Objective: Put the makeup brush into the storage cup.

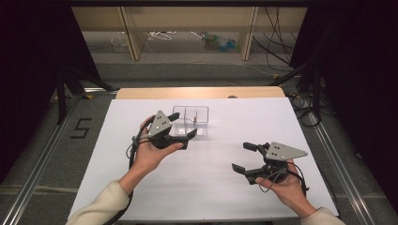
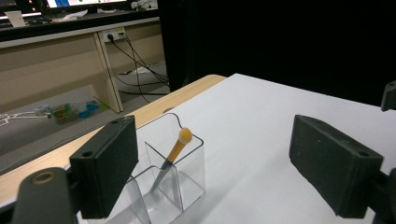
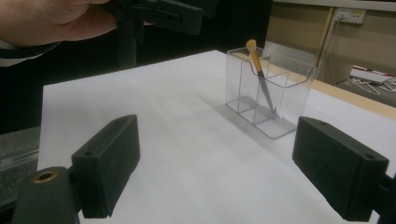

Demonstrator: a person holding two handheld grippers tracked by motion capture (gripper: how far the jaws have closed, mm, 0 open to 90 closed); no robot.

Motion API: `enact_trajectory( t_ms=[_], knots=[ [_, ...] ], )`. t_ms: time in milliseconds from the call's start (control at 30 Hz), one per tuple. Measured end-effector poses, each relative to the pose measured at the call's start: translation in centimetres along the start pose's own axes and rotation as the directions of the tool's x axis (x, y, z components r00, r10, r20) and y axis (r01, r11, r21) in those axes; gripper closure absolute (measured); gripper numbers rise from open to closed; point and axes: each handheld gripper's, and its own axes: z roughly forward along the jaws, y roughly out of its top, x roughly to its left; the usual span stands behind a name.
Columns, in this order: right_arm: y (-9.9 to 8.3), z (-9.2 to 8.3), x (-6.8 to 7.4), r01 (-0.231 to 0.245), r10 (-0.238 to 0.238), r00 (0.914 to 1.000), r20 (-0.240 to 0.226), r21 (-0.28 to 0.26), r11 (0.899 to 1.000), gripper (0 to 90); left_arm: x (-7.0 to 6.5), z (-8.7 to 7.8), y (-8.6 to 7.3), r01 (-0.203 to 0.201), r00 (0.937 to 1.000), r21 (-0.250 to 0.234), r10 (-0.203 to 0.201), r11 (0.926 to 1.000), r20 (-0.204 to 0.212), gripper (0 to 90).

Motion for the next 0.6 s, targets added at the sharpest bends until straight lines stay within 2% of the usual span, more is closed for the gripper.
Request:
enact_trajectory(
  t_ms=[600],
  knots=[
    [0.0,0.0,-0.1,0.003,-0.003,0.9999,-0.01,0.012,1.0,15.9,-1.2,-3.3,-1.3,-0.008,0.9994,-0.019,0.008,0.9998,0.035,15.7]
  ],
)
